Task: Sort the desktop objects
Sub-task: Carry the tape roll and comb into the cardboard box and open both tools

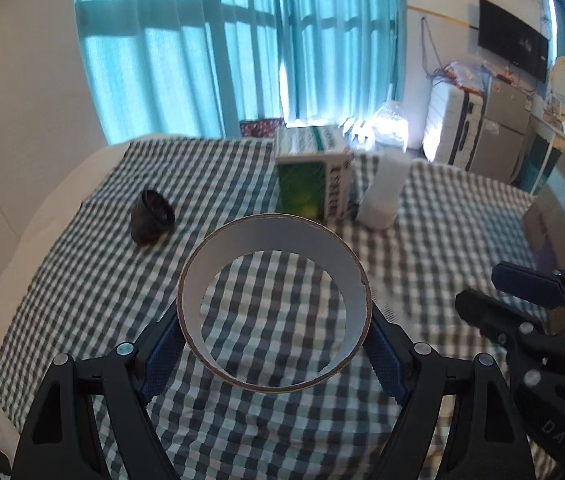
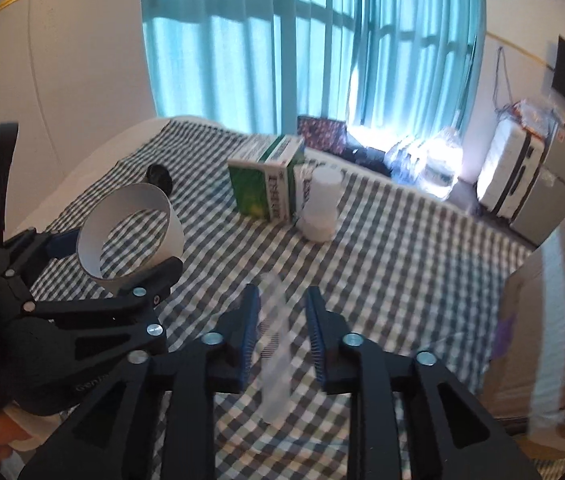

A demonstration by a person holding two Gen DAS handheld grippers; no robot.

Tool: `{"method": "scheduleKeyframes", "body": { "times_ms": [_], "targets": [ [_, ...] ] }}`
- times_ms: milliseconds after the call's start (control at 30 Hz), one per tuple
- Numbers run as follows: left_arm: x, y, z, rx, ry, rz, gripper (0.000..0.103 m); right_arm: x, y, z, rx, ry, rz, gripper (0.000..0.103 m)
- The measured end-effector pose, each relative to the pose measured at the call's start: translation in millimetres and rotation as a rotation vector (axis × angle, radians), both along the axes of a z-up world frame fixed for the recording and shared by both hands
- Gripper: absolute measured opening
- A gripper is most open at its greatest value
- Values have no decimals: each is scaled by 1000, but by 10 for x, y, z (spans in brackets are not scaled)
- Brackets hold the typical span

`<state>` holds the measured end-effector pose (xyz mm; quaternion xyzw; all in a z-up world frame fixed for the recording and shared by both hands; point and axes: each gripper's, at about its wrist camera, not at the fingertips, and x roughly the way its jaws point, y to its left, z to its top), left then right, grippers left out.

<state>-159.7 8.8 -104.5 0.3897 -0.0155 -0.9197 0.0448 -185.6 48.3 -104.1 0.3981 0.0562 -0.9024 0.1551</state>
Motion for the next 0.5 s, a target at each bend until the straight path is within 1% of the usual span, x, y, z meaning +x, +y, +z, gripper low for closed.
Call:
{"method": "scheduleKeyframes", "body": {
  "times_ms": [33, 67, 133, 167, 267, 333, 400, 500],
  "targets": [
    [-7, -38, -63, 5, -10, 10, 83, -63, -5, -86, 6, -25, -4, 42],
    [-36, -74, -130, 10, -21, 21, 83, -152, -16, -216, 13, -78, -7, 46],
    [-96, -139, -246, 7, -40, 48, 83, -270, -21, -403, 19, -168, -15, 51],
    [-138, -170, -302, -5, -47, 63, 83, -328, -3, -517, 13, -218, -30, 51],
    [-204, -229, -400, 1, -60, 79, 83, -396, 39, -726, -10, -295, -39, 51],
    [-229, -262, -473, 28, -74, 85, 83, -422, 38, -804, 4, -315, -45, 51],
    [-245, -260, -514, 39, -83, 82, 83, -440, 10, -859, 37, -320, -38, 51],
    [-262, -256, -555, 45, -95, 72, 83, -415, -61, -926, 109, -304, -16, 52]
  ]
}}
